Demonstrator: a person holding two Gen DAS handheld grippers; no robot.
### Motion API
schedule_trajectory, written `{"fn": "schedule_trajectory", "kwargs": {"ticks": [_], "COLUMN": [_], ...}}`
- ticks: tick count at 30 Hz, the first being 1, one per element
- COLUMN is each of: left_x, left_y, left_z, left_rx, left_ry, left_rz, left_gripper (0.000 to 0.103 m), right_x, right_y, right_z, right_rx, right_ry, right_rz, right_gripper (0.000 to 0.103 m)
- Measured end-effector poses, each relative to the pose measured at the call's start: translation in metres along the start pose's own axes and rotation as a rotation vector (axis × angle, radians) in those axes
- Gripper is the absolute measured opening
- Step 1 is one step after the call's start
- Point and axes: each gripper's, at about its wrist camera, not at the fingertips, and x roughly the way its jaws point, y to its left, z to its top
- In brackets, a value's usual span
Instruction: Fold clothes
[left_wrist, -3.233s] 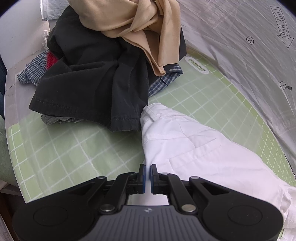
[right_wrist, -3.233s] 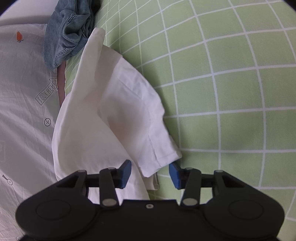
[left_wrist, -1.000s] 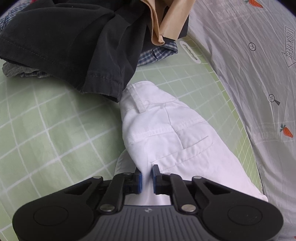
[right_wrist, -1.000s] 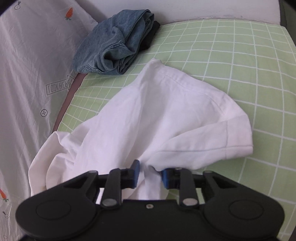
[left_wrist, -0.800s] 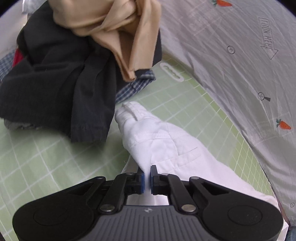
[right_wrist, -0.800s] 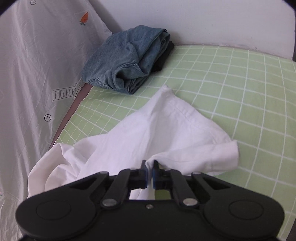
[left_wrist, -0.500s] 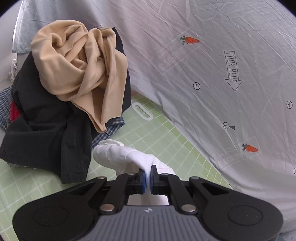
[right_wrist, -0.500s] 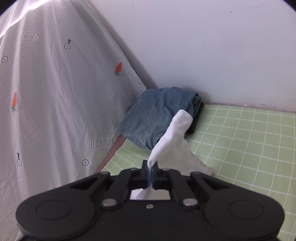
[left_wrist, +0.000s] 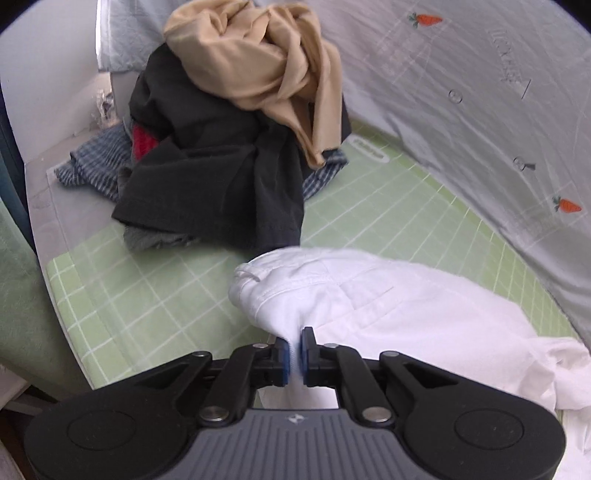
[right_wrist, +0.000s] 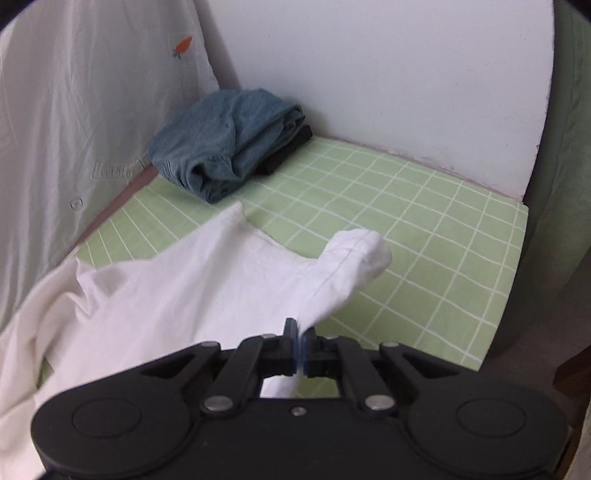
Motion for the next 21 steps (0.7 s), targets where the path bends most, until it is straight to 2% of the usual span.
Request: {"fn": "schedule_trajectory", "kwargs": {"ticks": [2, 3, 5, 6, 7, 9, 12, 14, 16, 21], "left_x": [0.008, 0.004, -0.005, -0.01, -0.016, -0.029, -0.042, -0.046, -0.041, -0.014], "left_y": [0.006, 0.01, 0.014, 0.016, 0.019, 0.023, 0.028, 0.032, 0.03, 0.015], "left_z": [-0.006, -0.009, -0.013, -0.013, -0.012, -0.009, 0.003, 0.012, 0.02, 0.035], "left_rx": [-0.049, -0.069, -0.092, -0.096, -0.097, -0.1, -0.1, -0.101, -0.1, -0.101], "left_ry": [0.075, 0.074, 0.059, 0.042, 0.031, 0.007, -0.028, -0.049, -0.044, 0.011], "left_rz": [0.008, 0.009, 0.016, 0.026, 0.032, 0.043, 0.055, 0.059, 0.059, 0.115], "left_gripper": [0.018, 0.02, 0.029, 0.037, 0.045, 0.051, 0.066, 0.071, 0.076, 0.081], "right_x": [0.015, 0.023, 0.02, 0.018, 0.014, 0.006, -0.009, -0.017, -0.019, -0.008], "right_y": [-0.002, -0.003, 0.006, 0.011, 0.017, 0.03, 0.054, 0.069, 0.088, 0.142], "right_z": [-0.01, -0.015, -0.019, -0.02, -0.02, -0.021, -0.018, -0.015, -0.01, -0.012], "right_rx": [-0.036, -0.054, -0.074, -0.093, -0.117, -0.173, -0.262, -0.296, -0.294, -0.279], "right_ry": [0.058, 0.086, 0.071, 0.058, 0.037, -0.005, -0.091, -0.135, -0.136, -0.089], "right_rz": [-0.019, -0.029, -0.042, -0.058, -0.091, -0.15, -0.195, -0.183, -0.139, -0.01], "right_gripper": [0.004, 0.008, 0.027, 0.046, 0.055, 0.062, 0.099, 0.1, 0.1, 0.1]}}
